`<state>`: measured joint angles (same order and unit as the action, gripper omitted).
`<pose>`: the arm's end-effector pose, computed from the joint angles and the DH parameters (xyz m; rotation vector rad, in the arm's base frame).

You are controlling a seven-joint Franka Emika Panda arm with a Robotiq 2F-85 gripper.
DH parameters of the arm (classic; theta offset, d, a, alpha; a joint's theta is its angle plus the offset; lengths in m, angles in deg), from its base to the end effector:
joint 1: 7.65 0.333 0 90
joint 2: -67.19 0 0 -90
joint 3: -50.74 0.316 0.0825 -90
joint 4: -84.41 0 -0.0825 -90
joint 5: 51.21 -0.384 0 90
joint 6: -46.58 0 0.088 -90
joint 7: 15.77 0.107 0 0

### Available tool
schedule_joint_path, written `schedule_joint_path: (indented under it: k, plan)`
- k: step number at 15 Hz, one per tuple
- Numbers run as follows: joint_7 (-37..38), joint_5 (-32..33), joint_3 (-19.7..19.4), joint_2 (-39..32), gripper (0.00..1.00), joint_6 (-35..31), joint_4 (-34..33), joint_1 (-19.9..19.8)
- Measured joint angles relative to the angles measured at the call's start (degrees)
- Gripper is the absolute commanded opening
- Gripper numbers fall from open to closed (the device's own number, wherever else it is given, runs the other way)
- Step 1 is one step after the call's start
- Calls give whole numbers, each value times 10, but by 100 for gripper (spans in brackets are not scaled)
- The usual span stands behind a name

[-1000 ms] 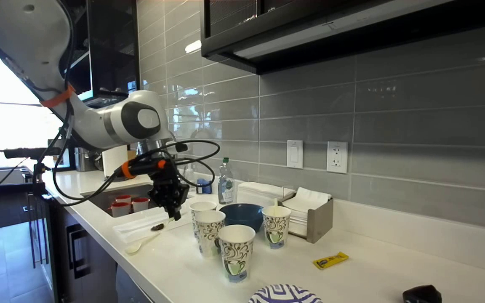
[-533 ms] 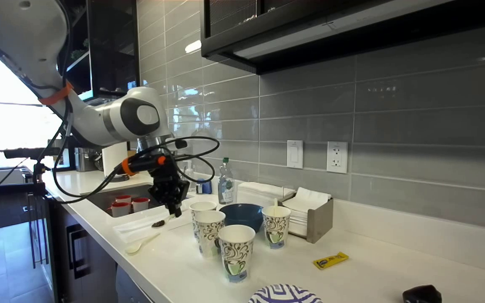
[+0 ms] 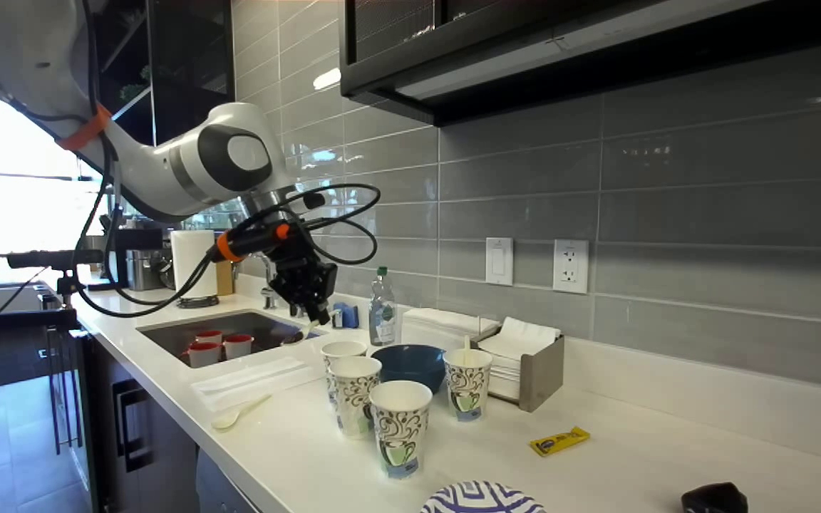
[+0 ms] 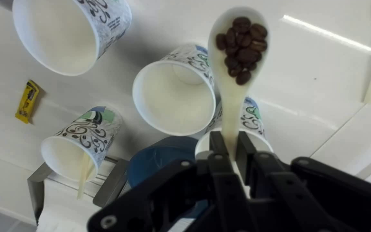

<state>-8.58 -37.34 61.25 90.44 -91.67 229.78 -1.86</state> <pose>0.4177 0.1222 0.4406 2.8719 0.4540 0.4609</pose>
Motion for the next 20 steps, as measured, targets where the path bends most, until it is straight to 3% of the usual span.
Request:
schedule_joint_path:
  k: [10, 20]
  plan:
    - [0, -1, -24, -16, 3, -167, 18, -37]
    - [-42, -55, -70, -61, 3, -360, 70, -32]
